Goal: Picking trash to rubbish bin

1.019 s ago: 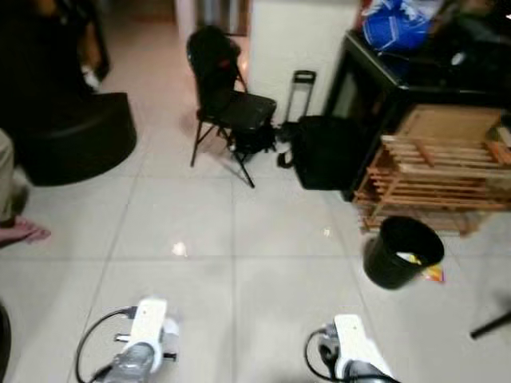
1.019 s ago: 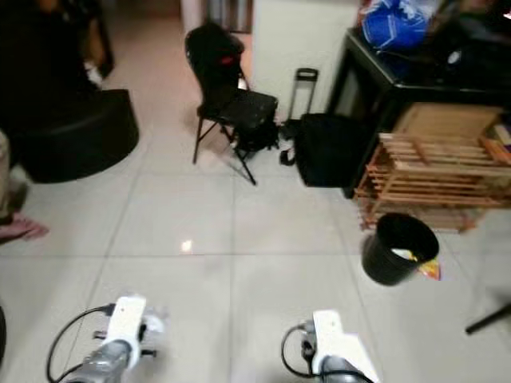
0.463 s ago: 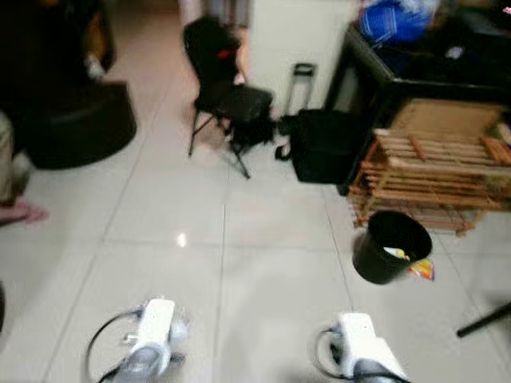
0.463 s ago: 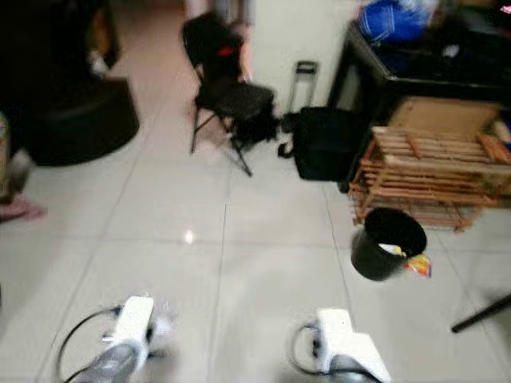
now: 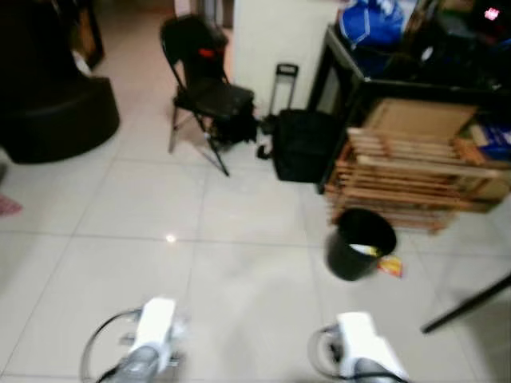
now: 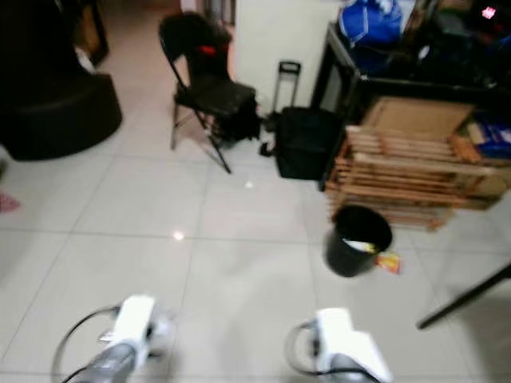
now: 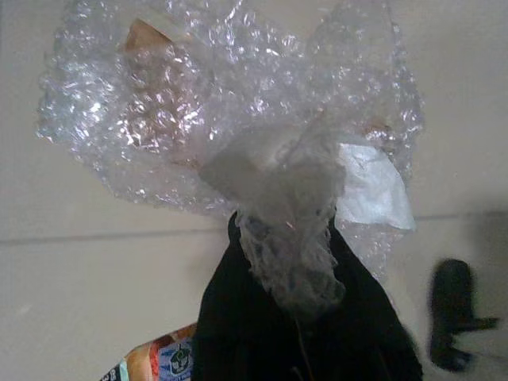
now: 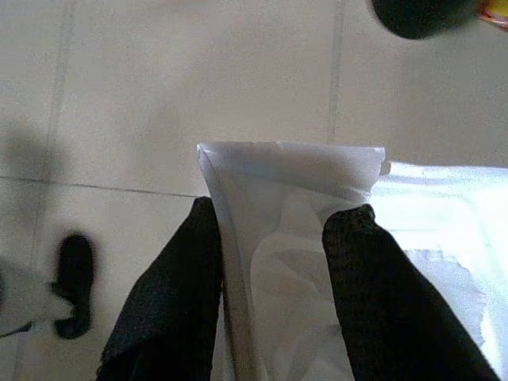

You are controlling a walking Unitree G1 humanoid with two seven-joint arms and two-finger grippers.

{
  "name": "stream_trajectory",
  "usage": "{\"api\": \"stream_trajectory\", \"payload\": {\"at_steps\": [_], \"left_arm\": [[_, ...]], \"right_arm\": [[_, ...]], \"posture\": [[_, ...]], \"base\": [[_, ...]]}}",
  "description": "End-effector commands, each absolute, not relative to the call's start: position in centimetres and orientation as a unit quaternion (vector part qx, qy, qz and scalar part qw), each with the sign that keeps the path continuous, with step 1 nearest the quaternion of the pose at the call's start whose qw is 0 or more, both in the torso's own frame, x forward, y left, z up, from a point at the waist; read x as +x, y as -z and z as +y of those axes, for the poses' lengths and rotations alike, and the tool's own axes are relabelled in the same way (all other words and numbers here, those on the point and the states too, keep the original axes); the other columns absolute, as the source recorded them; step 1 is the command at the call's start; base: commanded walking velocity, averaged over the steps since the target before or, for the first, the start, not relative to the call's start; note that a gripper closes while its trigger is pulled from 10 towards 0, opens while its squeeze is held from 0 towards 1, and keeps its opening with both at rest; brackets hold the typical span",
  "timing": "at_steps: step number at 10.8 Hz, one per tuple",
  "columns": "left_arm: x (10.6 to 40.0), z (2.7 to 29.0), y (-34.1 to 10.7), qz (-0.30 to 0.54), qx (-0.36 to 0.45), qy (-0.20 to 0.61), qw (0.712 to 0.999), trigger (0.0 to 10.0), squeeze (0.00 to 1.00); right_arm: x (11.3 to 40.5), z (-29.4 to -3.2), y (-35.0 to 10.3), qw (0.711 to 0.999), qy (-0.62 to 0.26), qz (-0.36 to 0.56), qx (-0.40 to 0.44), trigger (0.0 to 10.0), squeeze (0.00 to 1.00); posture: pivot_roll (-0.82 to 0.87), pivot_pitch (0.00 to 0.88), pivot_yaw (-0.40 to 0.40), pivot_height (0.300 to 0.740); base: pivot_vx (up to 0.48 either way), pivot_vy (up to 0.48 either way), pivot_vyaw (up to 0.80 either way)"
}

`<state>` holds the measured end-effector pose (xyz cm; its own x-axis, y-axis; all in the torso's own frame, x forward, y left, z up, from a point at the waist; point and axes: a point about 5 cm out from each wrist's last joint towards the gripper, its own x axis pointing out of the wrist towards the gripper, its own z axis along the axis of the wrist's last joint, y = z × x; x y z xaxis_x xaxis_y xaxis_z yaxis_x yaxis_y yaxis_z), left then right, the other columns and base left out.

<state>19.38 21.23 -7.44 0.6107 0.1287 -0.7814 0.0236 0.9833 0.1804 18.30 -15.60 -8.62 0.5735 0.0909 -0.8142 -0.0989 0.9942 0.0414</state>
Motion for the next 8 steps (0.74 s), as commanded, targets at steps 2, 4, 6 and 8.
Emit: {"api": "stream_trajectory", "payload": {"at_steps": [2,4,6,8], "left_arm": [[20.12,20.66,7.14,0.43,0.084,-0.025,0.899,10.0,0.0],[20.12,20.69,7.14,0.43,0.083,-0.026,0.899,10.0,0.0],[20.06,20.72,7.16,0.431,0.083,-0.026,0.898,10.0,0.0],[20.01,20.73,7.18,0.431,0.083,-0.025,0.898,10.0,0.0]], "right_arm": [[18.4,-16.7,8.51,0.888,-0.045,0.457,-0.016,10.0,0.0],[18.44,-16.73,8.49,0.889,-0.037,0.456,-0.005,10.0,0.0],[18.44,-16.75,8.49,0.889,-0.036,0.456,-0.007,10.0,0.0],[18.36,-16.78,8.53,0.888,-0.035,0.458,-0.007,10.0,0.0]], "posture": [[0.05,0.0,-0.019,0.74],[0.04,0.0,-0.019,0.74],[0.04,0.0,-0.019,0.74],[0.04,0.0,-0.018,0.74]], "base": [[0.0,-0.48,0.0],[0.0,-0.48,0.0],[0.0,-0.48,0.0],[0.0,-0.48,0.0]]}}
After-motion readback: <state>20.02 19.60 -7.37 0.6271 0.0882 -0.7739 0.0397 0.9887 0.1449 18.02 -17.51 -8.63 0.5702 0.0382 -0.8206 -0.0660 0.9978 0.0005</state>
